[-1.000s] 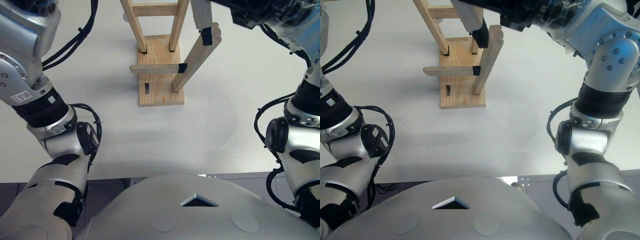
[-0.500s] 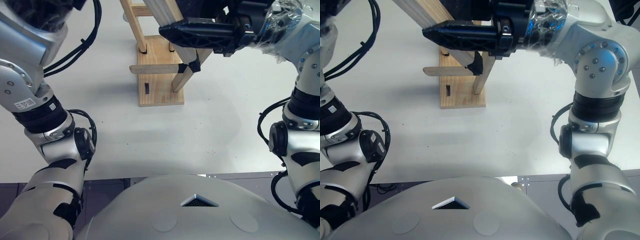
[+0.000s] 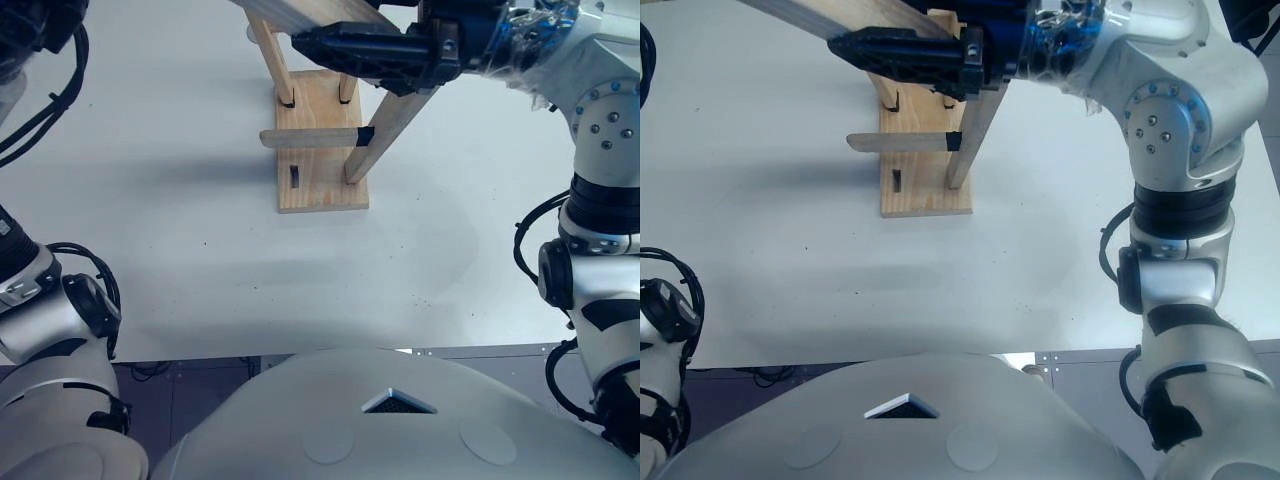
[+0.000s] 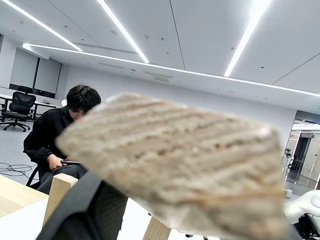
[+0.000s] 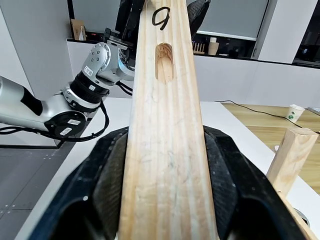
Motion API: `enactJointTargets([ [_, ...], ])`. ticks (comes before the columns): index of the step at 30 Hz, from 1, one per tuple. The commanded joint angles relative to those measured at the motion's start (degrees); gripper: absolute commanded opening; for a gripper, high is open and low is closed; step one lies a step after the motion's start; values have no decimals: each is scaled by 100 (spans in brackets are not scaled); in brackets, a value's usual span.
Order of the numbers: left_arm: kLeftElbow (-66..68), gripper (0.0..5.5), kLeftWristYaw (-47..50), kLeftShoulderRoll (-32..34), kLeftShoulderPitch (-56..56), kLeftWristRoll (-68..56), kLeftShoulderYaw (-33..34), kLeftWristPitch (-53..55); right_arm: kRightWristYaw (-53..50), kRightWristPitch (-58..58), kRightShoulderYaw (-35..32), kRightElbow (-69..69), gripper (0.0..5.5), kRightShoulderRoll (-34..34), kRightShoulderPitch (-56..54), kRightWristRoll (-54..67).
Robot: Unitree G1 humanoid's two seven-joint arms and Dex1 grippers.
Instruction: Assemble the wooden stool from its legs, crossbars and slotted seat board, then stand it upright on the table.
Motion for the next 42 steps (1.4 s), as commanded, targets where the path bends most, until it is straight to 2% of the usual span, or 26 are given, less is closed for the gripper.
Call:
enactJointTargets([
  [1, 923, 215, 285, -16, -48, 70, 1201, -824, 251, 216, -236, 190, 202, -567, 322, -71],
  [2, 903, 215, 266, -81, -41, 7, 1195, -815, 260, 257, -235, 189, 239, -557, 314, -37],
  [10, 982, 214, 143, -152, 26, -94, 1278, -694, 243, 354, -345, 135, 352, -490, 326, -32],
  [15, 1152, 214, 105, 259, 71, 363, 1340, -702, 195, 397, -528, 120, 352, -547, 276, 2],
  [18, 1089, 214, -145, 376, 457, 1020, 1065, -785, 181, 466, -607, 54, 352, -554, 282, 54],
  [24, 1108, 214, -505, 90, 1074, 1915, 498, -972, 159, 548, -636, 54, 352, -565, 318, 69],
  [29, 1119, 214, -649, -232, 1451, 2252, 319, -1074, 216, 514, -523, 83, 352, -559, 351, -29],
  [33, 1060, 214, -877, -303, 1838, 3001, -313, -1280, 259, 478, -437, 81, 352, -575, 386, -139],
  [37, 1010, 214, -905, -535, 1952, 3261, -609, -1413, 286, 415, -327, 88, 352, -568, 434, -279],
  [42, 727, 214, -840, -539, 1935, 2916, -323, -1318, 341, 383, -234, 104, 352, -612, 477, -368],
])
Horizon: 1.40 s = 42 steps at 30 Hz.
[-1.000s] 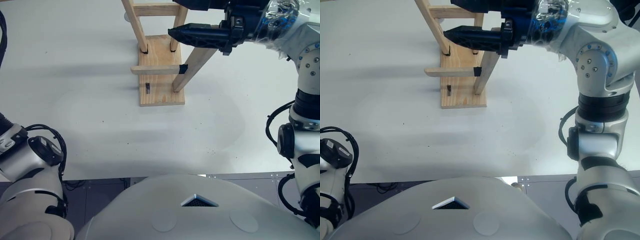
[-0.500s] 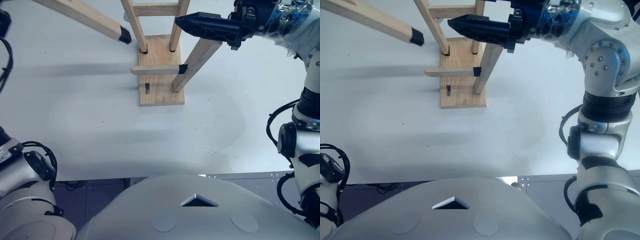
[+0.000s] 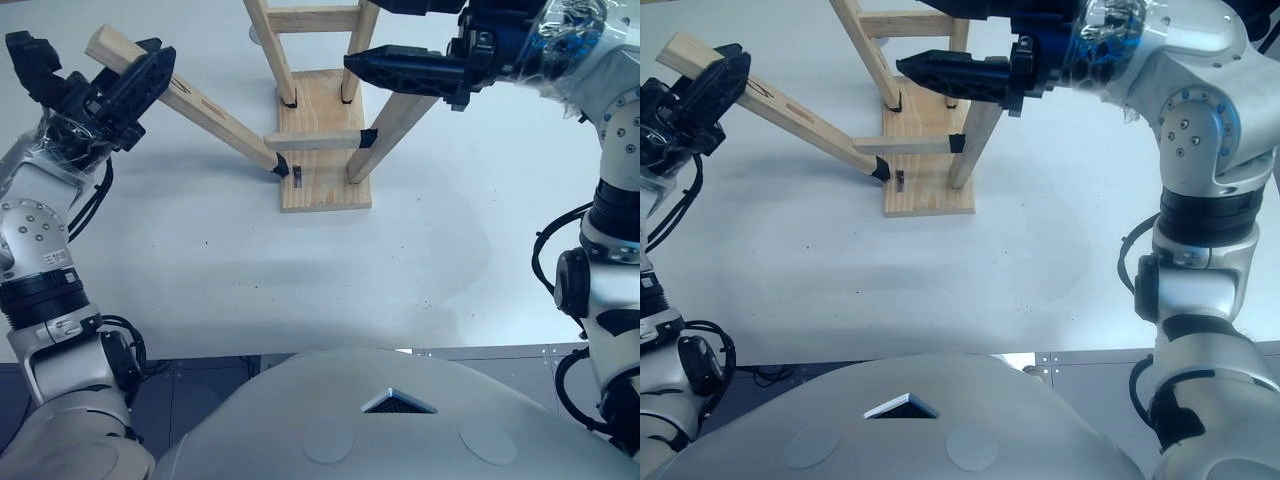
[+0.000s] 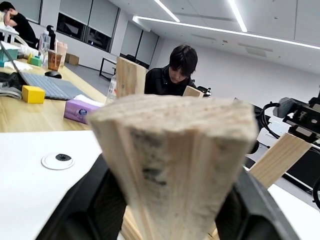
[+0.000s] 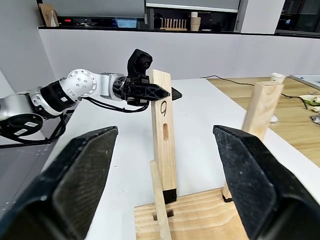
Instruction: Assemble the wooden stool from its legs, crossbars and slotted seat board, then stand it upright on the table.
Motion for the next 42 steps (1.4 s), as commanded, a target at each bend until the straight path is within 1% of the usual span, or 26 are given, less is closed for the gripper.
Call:
enactJointTargets([
  [1, -187, 214, 69, 22, 24, -244, 137, 352, 53, 6, 153, 15, 352, -152, 103, -173],
  [9, -330, 214, 14, -33, 86, -108, -18, 429, 49, -98, 244, 82, 352, -121, 143, -319],
  [14, -163, 214, -173, 46, 159, 588, -537, 66, 64, -129, 267, 91, 352, -141, 142, -332],
  [23, -617, 214, -249, 323, -45, 628, -607, -99, 103, -120, 346, 22, 352, -159, 235, -320],
  [36, -1047, 214, -277, 382, -103, 999, -737, -345, 145, -86, 394, -41, 352, -196, 283, -301],
  [42, -1274, 214, -464, 573, -72, 1142, -968, -332, 147, -83, 411, -39, 352, -195, 298, -306],
])
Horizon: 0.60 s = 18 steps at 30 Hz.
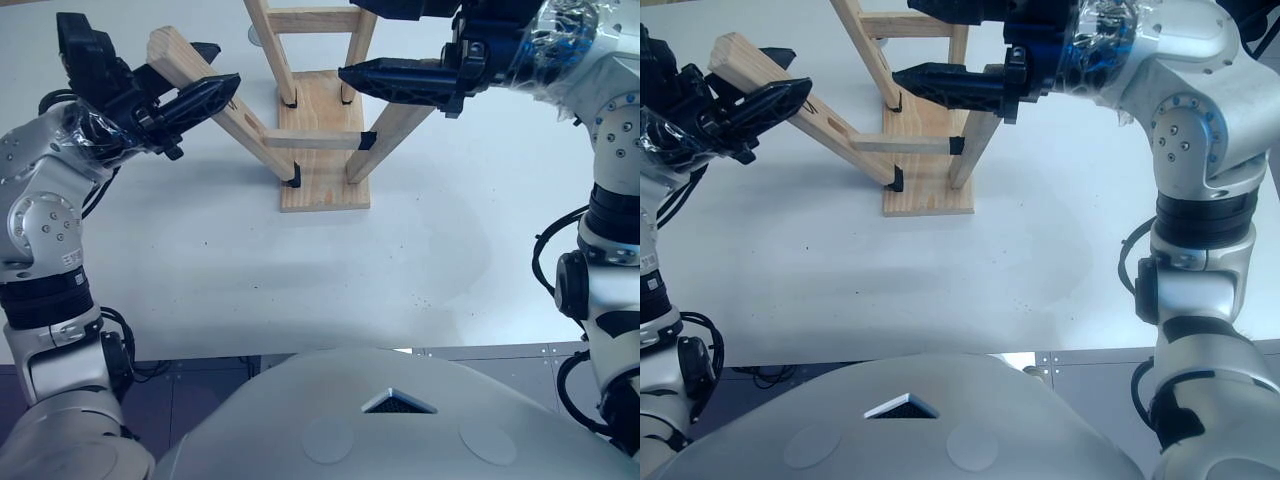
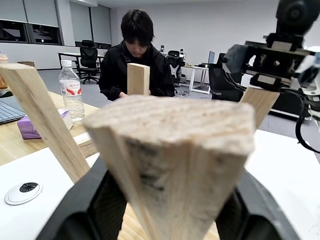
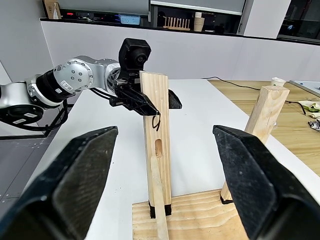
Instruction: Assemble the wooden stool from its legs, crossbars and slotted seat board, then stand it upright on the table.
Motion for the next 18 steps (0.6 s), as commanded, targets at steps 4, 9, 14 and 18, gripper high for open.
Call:
enactJointTargets([
  [4, -78, 214, -87, 271, -67, 430, -345, 45, 23, 179, 243, -15, 352, -162, 265, -148],
  [9, 22, 214, 28, 322, -248, 598, -629, 256, 6, 188, 266, -52, 352, -143, 306, -138],
  [14, -24, 214, 77, 371, -363, 610, -772, 443, -3, 196, 284, -79, 352, -137, 339, -140],
  [18, -48, 214, 13, 449, -289, 608, -718, 433, -12, 163, 348, -82, 352, -157, 361, -220],
])
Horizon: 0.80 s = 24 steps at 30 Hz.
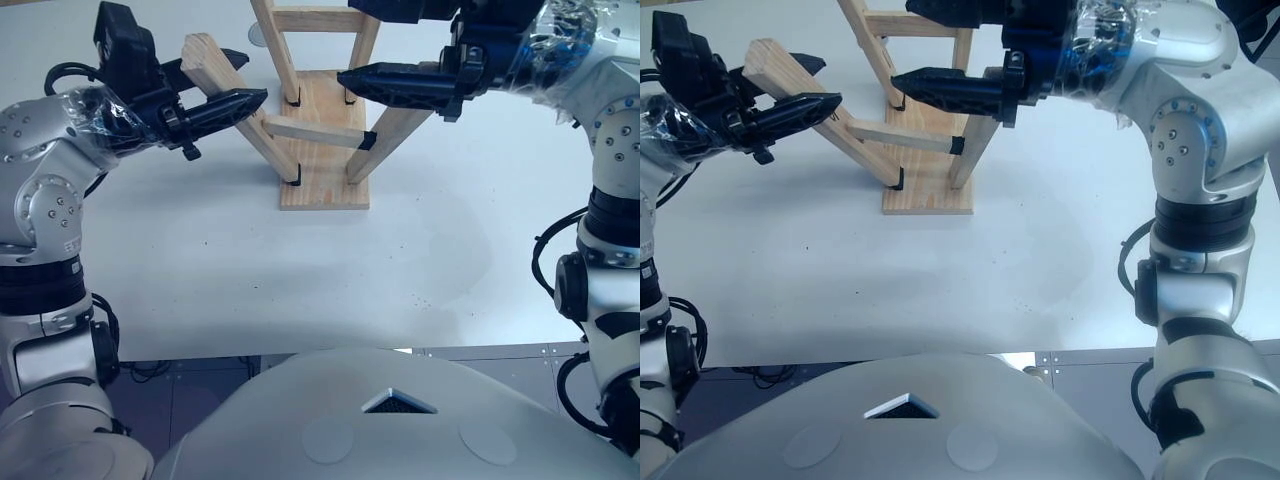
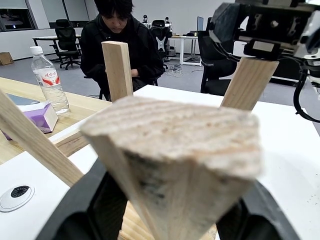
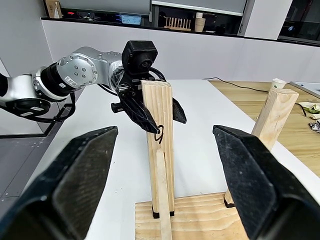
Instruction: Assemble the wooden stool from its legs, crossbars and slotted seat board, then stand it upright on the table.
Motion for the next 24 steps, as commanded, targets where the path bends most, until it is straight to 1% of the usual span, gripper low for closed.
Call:
enactJointTargets([
  [1, 34, 214, 32, 169, 210, 220, -77, 171, 17, 160, 354, 33, 352, -172, 302, -243],
  [5, 77, 214, -25, 247, 524, 255, 114, 11, -1, 83, 497, 80, 352, -277, 322, -471],
  [9, 69, 214, -38, 247, 615, 227, 106, -25, -21, 49, 612, 102, 352, -345, 319, -531],
  [14, 189, 214, 59, 120, 337, 281, -110, 5, 16, 67, 681, 37, 352, -354, 353, -521],
  [18, 289, 214, 91, 91, 146, 260, -157, 14, 38, 78, 721, -2, 352, -372, 377, -535],
  [24, -1, 214, 192, -11, -81, 153, -326, 209, 1, 104, 889, 44, 352, -368, 325, -704],
])
